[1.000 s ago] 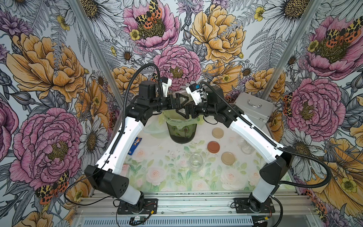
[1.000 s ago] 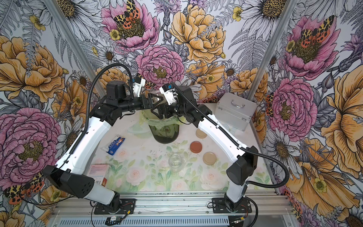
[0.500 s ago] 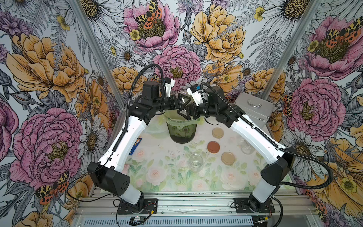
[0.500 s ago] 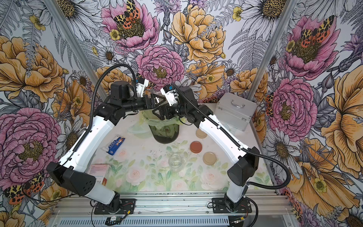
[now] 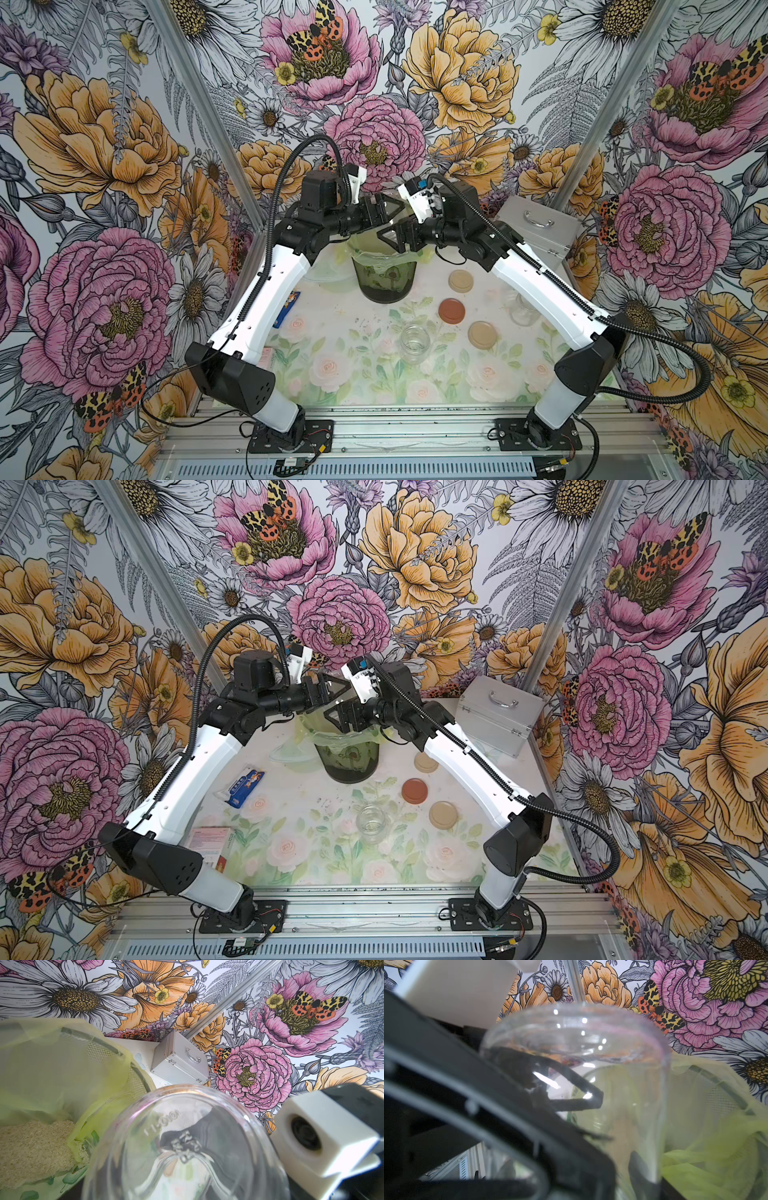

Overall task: Empty moldy rice from jars
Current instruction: Place the jar at the center of the board.

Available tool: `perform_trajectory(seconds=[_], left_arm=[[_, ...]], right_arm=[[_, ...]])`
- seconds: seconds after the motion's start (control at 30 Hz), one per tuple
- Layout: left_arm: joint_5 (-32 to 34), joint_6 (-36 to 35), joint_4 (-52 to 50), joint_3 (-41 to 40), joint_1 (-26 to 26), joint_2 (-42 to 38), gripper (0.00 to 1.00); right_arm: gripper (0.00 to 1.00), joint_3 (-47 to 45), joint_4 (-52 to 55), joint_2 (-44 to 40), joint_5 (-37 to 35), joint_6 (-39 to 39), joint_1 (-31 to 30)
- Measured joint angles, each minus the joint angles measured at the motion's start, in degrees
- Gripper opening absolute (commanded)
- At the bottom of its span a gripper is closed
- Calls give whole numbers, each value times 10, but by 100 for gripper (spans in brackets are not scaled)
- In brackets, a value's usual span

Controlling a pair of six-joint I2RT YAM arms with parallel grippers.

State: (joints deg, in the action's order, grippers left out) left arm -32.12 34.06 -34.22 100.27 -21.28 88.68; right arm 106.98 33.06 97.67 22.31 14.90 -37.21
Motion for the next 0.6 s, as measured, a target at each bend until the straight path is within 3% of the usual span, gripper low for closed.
perform_trajectory(seconds=[0.2, 0.43, 0.6], left_arm=[[8, 34, -1, 0, -2, -3, 0], [46, 72, -19, -11, 0, -12, 0], [61, 129, -7, -67, 36, -45, 0]], right_arm=[[99, 0, 1, -3, -2, -6, 0], [99, 0, -21, -23, -10, -21, -1], [99, 0, -22, -49, -13, -30, -3]])
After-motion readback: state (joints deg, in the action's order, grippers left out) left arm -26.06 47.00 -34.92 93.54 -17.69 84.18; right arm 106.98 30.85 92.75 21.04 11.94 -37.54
